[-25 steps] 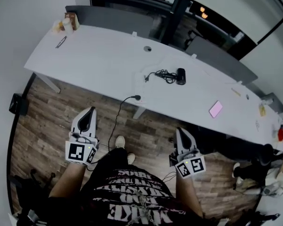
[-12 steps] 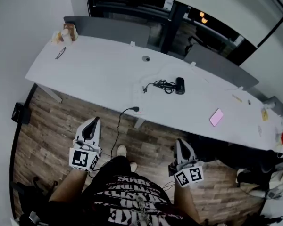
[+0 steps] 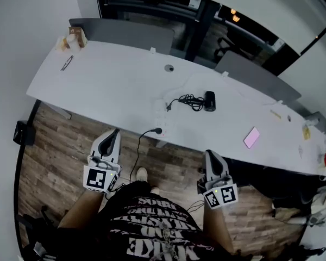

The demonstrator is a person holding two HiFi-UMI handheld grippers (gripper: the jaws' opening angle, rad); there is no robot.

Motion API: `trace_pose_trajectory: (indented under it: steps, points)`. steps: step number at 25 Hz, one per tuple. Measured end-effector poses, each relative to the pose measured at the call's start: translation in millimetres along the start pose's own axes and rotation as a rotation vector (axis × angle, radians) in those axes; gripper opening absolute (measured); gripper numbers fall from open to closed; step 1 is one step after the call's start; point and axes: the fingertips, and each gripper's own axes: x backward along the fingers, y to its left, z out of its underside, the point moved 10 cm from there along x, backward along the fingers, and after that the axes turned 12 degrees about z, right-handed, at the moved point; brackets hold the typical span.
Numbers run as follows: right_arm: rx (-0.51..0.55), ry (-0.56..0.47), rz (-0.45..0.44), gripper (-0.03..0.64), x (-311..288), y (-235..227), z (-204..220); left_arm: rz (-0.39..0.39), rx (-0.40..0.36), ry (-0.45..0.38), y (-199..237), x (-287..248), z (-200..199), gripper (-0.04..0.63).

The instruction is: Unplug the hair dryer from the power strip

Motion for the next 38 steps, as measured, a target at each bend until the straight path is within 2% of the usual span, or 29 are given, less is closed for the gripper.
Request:
trace_pose_trajectory:
  steps: [11,15,19,23,27,32,38]
  points:
    - [0.196,-0.052,0.034,0.031,-33.5,22.4,-37.3,0.131,0.015,-0.048,21.6,-56.6,-4.6,0.020]
    - [0.194,-0.042,0.018,0.031,-42.9,32.6,-33.9,0.181,-0.016,-0.070,25.9,-69.6,-7.4,0.020]
    - [0.203,-0.034,0.001,0.031,-46.3,43.0,-29.1,0.177,0.014,-0.106,30.4,-70.7,-9.8,0.020]
    - [0.195,-0.044,0.026,0.031,-43.7,42.4,-31.3,0.198,0.047,-0.088,33.0,-71.0,-3.7,0.020]
    - [0.174,-0.022,0.052,0.031,-36.9,30.4,-27.1,0.205,0.027,-0.083,38.2,-75.1,-2.0,0.020]
    - [0.122,-0.031,0.090,0.031,-32.6,22.5,-24.7,0.200,0.051,-0.064,37.5,-73.3,-2.3,0.020]
    - [0.135,-0.042,0.043,0.031,-46.7,30.1,-30.5,0.189,0.093,-0.054,34.8,-66.3,1.5,0.020]
